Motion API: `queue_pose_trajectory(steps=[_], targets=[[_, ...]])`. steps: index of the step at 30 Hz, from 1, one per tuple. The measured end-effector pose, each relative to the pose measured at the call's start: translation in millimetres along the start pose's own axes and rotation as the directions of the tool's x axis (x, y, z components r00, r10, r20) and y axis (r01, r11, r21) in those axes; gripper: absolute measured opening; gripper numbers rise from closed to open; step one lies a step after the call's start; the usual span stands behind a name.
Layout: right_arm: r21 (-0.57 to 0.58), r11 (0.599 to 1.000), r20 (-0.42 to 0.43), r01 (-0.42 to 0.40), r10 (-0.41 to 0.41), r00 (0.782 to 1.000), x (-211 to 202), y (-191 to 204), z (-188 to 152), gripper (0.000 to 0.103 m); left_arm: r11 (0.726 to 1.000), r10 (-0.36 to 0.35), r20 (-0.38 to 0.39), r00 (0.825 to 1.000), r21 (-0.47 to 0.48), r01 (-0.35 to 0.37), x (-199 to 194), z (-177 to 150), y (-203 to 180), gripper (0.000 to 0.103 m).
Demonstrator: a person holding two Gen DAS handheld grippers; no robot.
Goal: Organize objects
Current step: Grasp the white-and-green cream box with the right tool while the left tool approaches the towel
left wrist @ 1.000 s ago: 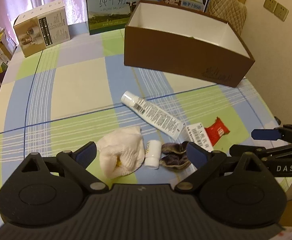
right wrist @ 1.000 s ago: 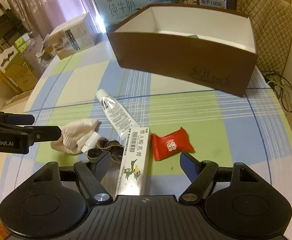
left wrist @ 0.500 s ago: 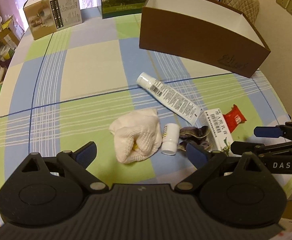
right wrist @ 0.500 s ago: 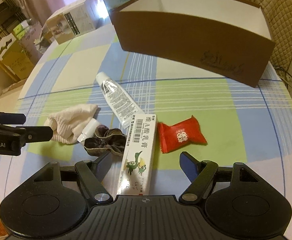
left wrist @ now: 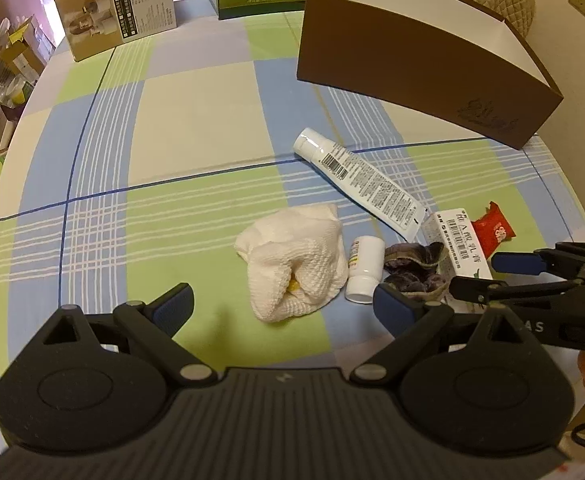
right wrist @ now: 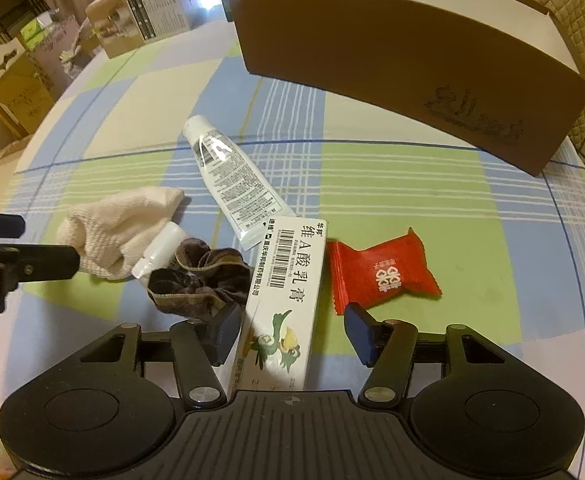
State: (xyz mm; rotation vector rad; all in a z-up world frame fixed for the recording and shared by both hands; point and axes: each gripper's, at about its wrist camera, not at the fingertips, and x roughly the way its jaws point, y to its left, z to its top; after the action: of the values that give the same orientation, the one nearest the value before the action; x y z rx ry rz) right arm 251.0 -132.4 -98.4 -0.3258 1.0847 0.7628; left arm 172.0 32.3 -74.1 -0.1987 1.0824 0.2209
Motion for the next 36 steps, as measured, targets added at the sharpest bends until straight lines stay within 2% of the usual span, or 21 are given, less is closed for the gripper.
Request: queue_pose_trajectory(steps=[10, 15, 20, 26, 29, 30, 31, 33, 34, 36], targets=[[-0.108, 0.994, -0.002, 0.018, -0.018, 1.0, 15.6, 10.4, -0.5, 0.039, 1.0, 0.003, -0.015, 1.0, -0.01, -0.003, 11.5, 0.9, 5.2, 0.095], [-0.09, 0.996, 0.001, 0.007, -0.007, 1.0, 12.9, 3.2, -0.6, 0.036, 1.0, -0.005, -0.023, 1.0, 0.0, 0.005, 16.9, 2.8, 2.3, 0.092], [-0.069, 0.998, 0.048, -0.013, 0.017, 0.999, -6.6, -2.3, 2.4, 0.036, 0.998, -0.042, 0.008, 0.999, 0.055, 0.041, 13.5, 8.3, -8.6, 0.086], [-0.003, 1.0, 0.104, -0.019, 0.019, 0.994, -31.8, -19.1, 8.1, 0.036, 0.991, -0.054, 0.014, 0.998, 0.123, 0.052, 20.5, 18.8, -26.5, 0.069], [0.036, 0.999, 0.11, -0.011, 0.007, 0.994, -38.0, -28.7, 6.0, 0.036, 0.986, -0.086, 0.034, 0.996, 0.147, 0.08, 19.9, 25.5, -32.4, 0.053], [0.048, 0.999, 0.109, -0.007, 0.002, 0.994, -38.6, -31.6, 5.1, 0.036, 0.984, -0.098, 0.035, 0.995, 0.153, 0.092, 20.1, 27.0, -33.3, 0.045], [0.062, 0.998, 0.107, -0.005, -0.001, 0.994, -39.4, -35.1, 3.9, 0.036, 0.982, -0.107, 0.036, 0.994, 0.159, 0.1, 20.4, 28.1, -34.6, 0.043], [0.088, 0.996, 0.103, -0.005, -0.004, 0.995, -41.3, -40.7, 2.2, 0.036, 0.982, -0.094, 0.035, 0.995, 0.17, 0.087, 22.0, 28.4, -36.1, 0.044], [0.098, 0.995, 0.103, -0.005, -0.005, 0.995, -43.6, -45.3, 0.3, 0.036, 0.982, -0.085, 0.034, 0.996, 0.17, 0.078, 23.7, 28.3, -35.0, 0.052], [0.116, 0.993, 0.102, 0.0, -0.012, 0.995, -45.4, -49.9, -1.2, 0.036, 0.984, -0.066, 0.025, 0.998, 0.165, 0.061, 28.9, 26.9, -30.3, 0.059]])
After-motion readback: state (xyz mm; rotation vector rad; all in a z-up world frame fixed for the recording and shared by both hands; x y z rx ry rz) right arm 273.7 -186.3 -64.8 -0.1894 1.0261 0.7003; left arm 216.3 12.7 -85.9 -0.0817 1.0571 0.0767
